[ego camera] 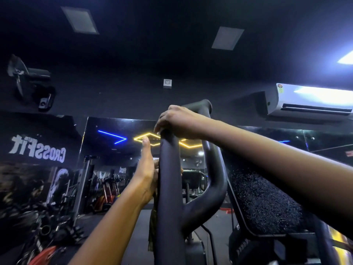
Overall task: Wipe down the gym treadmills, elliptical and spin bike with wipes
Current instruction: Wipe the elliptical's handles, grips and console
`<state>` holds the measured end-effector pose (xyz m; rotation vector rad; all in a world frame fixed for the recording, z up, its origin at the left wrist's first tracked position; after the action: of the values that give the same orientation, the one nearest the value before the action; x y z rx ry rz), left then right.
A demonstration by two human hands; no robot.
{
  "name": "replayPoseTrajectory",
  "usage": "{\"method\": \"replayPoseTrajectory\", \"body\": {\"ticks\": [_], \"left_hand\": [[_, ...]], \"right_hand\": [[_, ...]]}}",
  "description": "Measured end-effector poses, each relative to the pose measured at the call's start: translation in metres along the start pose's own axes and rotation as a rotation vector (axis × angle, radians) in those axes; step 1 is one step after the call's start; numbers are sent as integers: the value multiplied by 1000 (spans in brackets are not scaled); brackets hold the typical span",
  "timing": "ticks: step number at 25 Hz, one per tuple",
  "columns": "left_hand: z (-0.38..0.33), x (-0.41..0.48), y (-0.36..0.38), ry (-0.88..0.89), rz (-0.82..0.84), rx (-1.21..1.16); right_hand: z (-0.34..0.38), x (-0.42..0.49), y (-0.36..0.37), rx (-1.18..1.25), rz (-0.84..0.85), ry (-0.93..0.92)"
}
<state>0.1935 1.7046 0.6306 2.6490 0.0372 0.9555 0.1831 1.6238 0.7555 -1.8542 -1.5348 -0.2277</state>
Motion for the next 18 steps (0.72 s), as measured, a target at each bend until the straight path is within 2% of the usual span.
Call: {"method": "replayPoseTrajectory", "body": {"ticks": [4, 8, 10, 12, 14, 16, 18], "left_hand": [[0, -4, -2, 1, 7, -32], [9, -11, 3, 25, 51, 11], [12, -15, 4, 40, 46, 76], [10, -20, 6, 32, 59, 120], [11, -20, 6, 7, 72, 129], [12, -19, 6, 41, 87, 144], [12, -17, 7, 118, 104, 161]], "right_hand": [[23, -32, 8, 101, -105, -66], [32, -73, 21, 444, -295, 20], [12, -77, 16, 566, -466, 212], [-18, -68, 9, 603, -598, 499], [-35, -53, 13, 554, -548, 656], [-28, -40, 28, 558, -436, 664], [-9, -41, 42, 599, -411, 647]]}}
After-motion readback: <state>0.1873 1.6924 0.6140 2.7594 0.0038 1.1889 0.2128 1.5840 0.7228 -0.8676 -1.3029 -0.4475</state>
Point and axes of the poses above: each hand's wrist, its own x-axis towards the middle knuckle, its own y-axis out of the palm, z = x × y, the point moved 2 cm from there along x, towards the middle knuckle, and after that the axes turned 3 degrees about y, right-handed, at the moved point
